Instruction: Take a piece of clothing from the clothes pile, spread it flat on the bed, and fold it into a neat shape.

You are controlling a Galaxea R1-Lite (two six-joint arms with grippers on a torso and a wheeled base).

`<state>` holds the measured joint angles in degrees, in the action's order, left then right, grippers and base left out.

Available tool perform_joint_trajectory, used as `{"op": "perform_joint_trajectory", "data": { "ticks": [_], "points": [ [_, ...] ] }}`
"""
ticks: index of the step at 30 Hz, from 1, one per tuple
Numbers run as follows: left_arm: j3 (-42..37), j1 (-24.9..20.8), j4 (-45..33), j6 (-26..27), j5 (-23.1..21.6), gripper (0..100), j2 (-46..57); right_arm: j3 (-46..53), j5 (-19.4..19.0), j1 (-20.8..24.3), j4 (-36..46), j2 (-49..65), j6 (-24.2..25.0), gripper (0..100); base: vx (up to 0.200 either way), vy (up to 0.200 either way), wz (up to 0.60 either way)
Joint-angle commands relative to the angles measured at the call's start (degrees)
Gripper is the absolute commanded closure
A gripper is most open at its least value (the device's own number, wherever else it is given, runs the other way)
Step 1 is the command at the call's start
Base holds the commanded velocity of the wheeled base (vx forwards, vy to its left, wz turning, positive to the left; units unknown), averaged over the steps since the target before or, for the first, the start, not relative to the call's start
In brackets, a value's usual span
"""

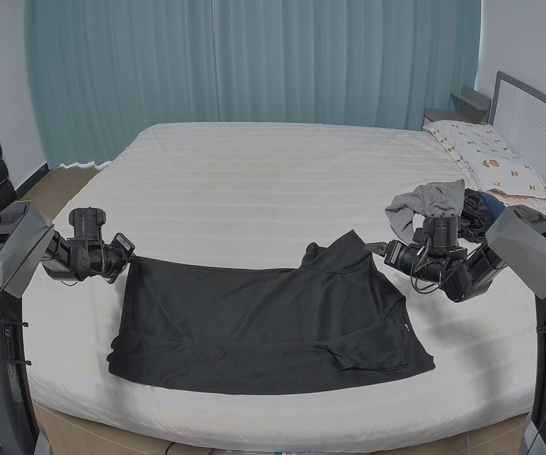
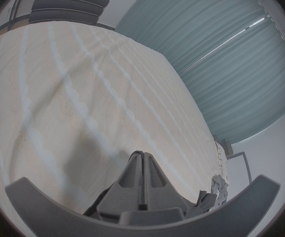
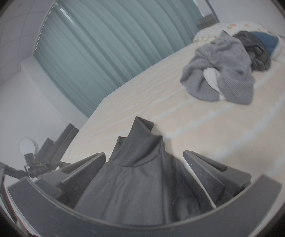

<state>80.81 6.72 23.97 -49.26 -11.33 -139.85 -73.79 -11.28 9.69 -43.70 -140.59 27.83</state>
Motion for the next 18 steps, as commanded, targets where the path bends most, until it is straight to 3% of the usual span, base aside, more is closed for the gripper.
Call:
{"op": "perform_joint_trajectory", "data": {
  "ticks": [1,6,11,18],
  "points": [
    [-1.6,0.3,-0.1,-0.8,-0.5,100,2.2,-9.4,0.3,0.2,2.1,-8.1,-6.4,0,0.0,0.0,0.0],
    [-1.7,0.4,-0.1,-0.9,-0.5,100,2.2,-16.2,0.1,0.2,6.2,-11.0,-8.7,0,0.0,0.0,0.0],
    [-2.3,0.4,0.0,-0.9,-0.5,100,2.3,-24.0,0.1,1.0,7.7,-14.1,-8.2,0,0.0,0.0,0.0],
    [-2.5,0.4,-0.1,-0.9,-0.5,100,2.3,-27.9,0.1,2.0,9.8,-16.1,-7.7,0,0.0,0.0,0.0]
  ]
}}
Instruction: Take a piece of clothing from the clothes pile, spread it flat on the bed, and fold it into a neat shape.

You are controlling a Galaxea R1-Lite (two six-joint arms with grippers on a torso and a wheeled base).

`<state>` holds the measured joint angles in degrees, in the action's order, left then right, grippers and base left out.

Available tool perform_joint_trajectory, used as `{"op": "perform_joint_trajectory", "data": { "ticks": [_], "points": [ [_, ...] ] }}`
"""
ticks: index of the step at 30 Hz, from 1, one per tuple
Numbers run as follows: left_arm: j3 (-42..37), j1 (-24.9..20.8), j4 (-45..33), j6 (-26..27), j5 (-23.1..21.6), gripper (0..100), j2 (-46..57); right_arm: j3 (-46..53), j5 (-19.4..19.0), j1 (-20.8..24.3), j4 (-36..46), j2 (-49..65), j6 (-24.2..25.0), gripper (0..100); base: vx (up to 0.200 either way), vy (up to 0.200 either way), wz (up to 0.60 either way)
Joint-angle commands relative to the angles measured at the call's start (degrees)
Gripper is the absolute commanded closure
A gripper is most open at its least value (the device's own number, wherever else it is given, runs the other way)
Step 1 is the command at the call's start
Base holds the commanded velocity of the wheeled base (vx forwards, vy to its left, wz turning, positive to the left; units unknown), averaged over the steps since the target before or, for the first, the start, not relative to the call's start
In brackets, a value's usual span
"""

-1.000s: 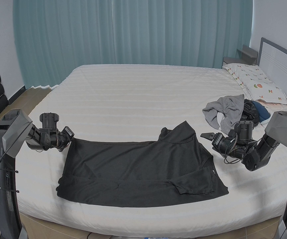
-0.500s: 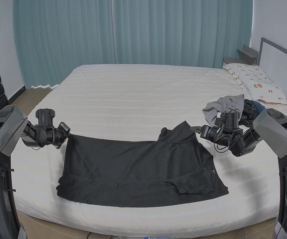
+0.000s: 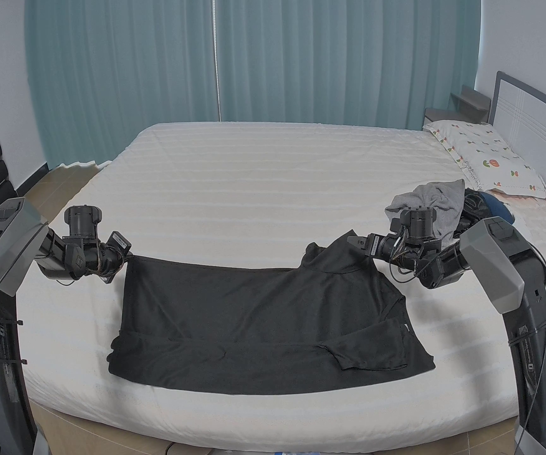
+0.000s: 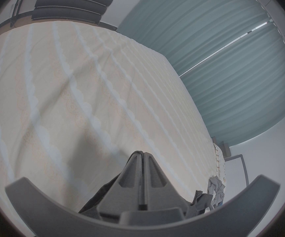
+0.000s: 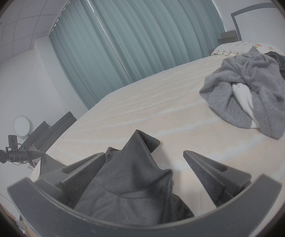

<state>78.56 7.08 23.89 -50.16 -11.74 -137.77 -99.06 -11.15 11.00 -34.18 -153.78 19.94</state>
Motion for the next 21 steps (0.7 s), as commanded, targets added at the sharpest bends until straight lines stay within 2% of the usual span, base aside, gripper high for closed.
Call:
{"op": "perform_joint_trajectory", "data": {
  "ticks": [1,2,12,15,16,18,21],
  "points": [
    [-0.2,0.0,0.0,0.0,0.0,100,0.2,-3.1,0.1,0.7,0.4,-3.2,0.2,0,0.0,0.0,0.0],
    [-0.2,0.0,0.0,0.0,0.0,100,0.2,-3.2,0.1,0.7,0.5,-3.3,0.2,100,0.0,0.0,0.0],
    [-0.3,0.3,0.0,0.0,0.0,100,1.0,0.4,0.2,0.2,0.5,0.0,1.1,100,0.0,0.0,0.0],
    [-0.6,0.6,0.0,0.0,0.0,100,1.6,1.9,0.2,0.2,0.2,2.2,3.1,100,0.0,0.0,0.0],
    [-0.6,0.7,0.0,0.1,0.1,100,2.2,2.1,0.3,0.3,0.1,3.8,5.7,100,0.0,0.0,0.0],
    [-1.4,0.7,0.1,0.1,0.1,100,2.9,2.2,0.3,0.2,0.1,5.3,7.7,100,0.0,0.0,0.0],
    [-2.2,0.7,0.5,0.1,0.1,100,3.8,2.6,0.8,-0.1,0.1,6.7,9.0,100,0.0,0.0,0.0]
  ]
}}
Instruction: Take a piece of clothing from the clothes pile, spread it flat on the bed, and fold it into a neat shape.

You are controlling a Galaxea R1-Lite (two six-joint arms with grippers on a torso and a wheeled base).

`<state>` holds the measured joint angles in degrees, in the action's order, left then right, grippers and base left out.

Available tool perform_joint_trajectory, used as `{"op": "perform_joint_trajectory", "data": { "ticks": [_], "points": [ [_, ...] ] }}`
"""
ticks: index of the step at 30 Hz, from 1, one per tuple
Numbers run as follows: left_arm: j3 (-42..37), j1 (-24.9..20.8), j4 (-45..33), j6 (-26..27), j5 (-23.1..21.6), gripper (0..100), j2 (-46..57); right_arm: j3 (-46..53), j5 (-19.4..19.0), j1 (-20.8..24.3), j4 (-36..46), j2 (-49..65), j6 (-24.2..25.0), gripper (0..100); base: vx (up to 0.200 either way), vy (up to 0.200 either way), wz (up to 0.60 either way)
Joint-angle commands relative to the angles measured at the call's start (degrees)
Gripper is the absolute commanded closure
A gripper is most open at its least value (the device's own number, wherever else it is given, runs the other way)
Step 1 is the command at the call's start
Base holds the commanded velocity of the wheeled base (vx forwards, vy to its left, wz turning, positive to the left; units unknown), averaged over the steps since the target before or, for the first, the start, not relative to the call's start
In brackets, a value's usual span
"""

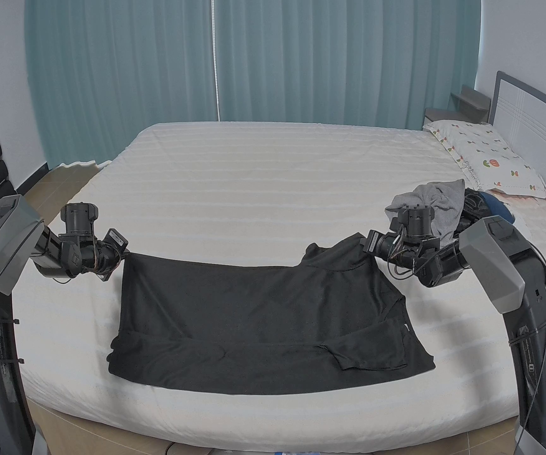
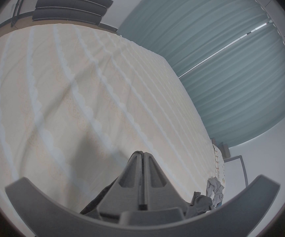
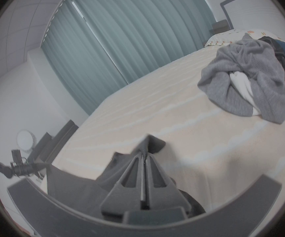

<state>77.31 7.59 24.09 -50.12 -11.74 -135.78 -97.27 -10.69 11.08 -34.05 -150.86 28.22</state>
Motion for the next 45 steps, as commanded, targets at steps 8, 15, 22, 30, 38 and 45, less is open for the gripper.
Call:
{"op": "perform_joint_trajectory", "data": {
  "ticks": [8,15,22,30,38,45],
  "points": [
    [-1.6,0.1,0.1,0.0,0.1,100,3.3,3.3,1.1,-0.6,-0.1,5.3,3.4,100,0.0,0.0,0.0],
    [-1.9,0.2,0.3,0.0,0.1,100,4.0,4.5,1.1,-0.6,-2.4,6.1,5.9,100,0.0,0.0,0.0],
    [-2.2,0.4,0.2,0.1,0.0,100,3.8,6.9,0.6,-1.1,-1.7,6.5,6.8,100,0.0,0.0,0.0],
    [-1.6,0.2,0.3,0.2,0.0,100,2.0,3.0,0.2,-0.4,1.0,1.4,6.2,100,0.0,0.0,0.0],
    [-1.4,0.2,0.4,0.2,-0.2,100,1.2,-1.3,0.1,0.2,2.3,-2.3,6.3,0,0.0,0.0,0.0],
    [-1.3,0.2,0.4,0.2,-0.2,100,0.9,-0.8,-1.5,-0.5,2.1,-3.0,4.4,0,0.0,0.0,0.0]
  ]
}}
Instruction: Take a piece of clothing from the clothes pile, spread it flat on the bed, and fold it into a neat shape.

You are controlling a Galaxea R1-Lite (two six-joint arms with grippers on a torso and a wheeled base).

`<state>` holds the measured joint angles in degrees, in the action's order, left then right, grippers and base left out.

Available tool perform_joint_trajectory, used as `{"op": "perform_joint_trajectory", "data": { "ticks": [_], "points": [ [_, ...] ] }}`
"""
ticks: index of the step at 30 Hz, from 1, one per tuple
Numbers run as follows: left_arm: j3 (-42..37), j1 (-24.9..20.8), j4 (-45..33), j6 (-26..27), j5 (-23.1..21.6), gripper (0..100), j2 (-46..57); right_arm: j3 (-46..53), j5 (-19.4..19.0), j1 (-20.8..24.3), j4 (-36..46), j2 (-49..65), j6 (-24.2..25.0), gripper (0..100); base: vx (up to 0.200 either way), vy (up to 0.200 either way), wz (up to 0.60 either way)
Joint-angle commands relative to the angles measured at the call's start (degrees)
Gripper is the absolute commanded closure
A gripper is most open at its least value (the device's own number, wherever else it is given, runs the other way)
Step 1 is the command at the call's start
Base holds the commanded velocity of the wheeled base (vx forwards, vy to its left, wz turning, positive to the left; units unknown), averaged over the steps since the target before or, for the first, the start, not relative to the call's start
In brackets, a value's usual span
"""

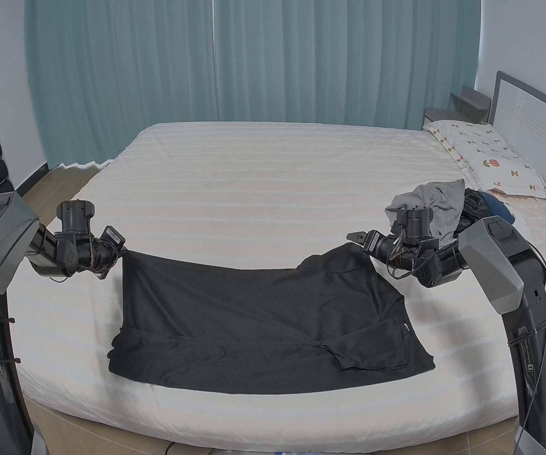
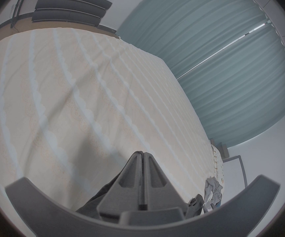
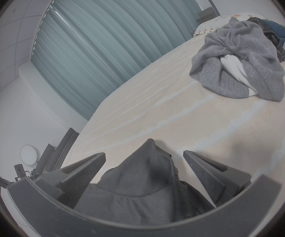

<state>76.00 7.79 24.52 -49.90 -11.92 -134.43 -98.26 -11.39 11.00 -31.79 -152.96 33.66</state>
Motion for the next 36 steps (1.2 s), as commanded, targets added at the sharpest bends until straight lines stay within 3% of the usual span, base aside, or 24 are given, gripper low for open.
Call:
{"op": "perform_joint_trajectory", "data": {
  "ticks": [1,7,13,14,25,36],
  "points": [
    [0.0,0.0,0.0,0.0,0.0,100,-0.4,0.3,-1.4,-0.7,-0.1,-1.0,-3.2,0,0.0,0.0,0.0],
    [-0.1,0.0,0.0,0.0,0.0,100,-0.5,3.3,-4.4,-0.9,-0.8,-0.4,-6.1,0,0.0,0.0,0.0],
    [0.0,0.0,-0.1,-0.1,0.0,100,-0.4,3.3,-4.6,-0.5,-0.8,-1.1,-7.1,0,0.0,0.0,0.0],
    [0.0,0.0,-0.1,-0.1,0.0,100,-0.4,3.3,-4.6,-0.5,-0.8,-1.1,-7.1,100,0.0,0.0,0.0],
    [-0.3,0.1,-0.3,-0.1,0.1,100,0.0,3.5,-4.2,-1.2,-0.8,-1.1,-8.3,100,0.0,0.0,0.0],
    [-0.9,0.4,-0.6,-0.2,0.1,100,2.3,9.0,-3.1,-3.5,-2.1,6.5,-6.3,100,0.0,0.0,0.0]
  ]
}}
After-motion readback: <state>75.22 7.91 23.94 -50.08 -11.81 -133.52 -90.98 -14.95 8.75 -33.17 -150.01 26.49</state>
